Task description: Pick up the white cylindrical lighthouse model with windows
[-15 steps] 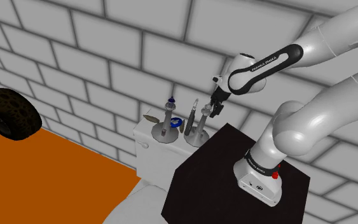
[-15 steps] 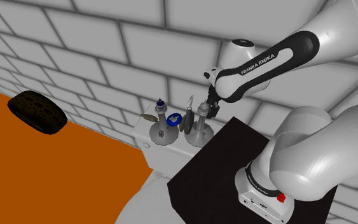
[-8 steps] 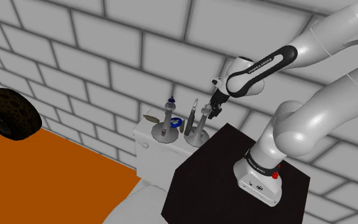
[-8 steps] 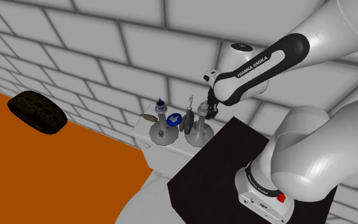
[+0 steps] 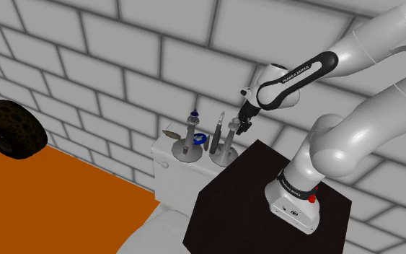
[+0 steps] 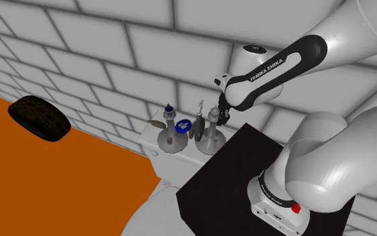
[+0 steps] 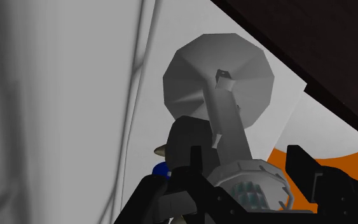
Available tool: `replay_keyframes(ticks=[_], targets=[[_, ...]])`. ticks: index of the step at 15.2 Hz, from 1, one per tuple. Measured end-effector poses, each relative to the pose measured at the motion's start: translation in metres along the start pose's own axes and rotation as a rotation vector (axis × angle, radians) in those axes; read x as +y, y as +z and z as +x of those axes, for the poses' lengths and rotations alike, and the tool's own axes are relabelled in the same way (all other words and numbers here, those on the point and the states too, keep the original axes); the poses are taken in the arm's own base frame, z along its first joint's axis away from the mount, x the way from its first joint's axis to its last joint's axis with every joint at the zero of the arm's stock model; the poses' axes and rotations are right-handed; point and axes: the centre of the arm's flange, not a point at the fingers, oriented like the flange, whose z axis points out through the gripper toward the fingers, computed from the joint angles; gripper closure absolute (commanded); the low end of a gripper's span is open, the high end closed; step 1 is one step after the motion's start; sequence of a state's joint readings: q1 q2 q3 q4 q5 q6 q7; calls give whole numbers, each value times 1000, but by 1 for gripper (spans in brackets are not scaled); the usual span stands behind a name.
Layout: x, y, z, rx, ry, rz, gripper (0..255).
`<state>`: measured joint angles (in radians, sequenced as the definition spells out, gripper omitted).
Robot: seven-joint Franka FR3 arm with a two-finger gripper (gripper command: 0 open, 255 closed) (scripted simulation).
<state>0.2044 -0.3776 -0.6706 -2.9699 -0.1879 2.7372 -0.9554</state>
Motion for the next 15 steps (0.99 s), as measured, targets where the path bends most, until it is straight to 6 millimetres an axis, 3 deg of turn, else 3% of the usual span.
replay_keyframes(ticks=[15], targets=[[-1, -73, 13, -1, 0, 0, 255]])
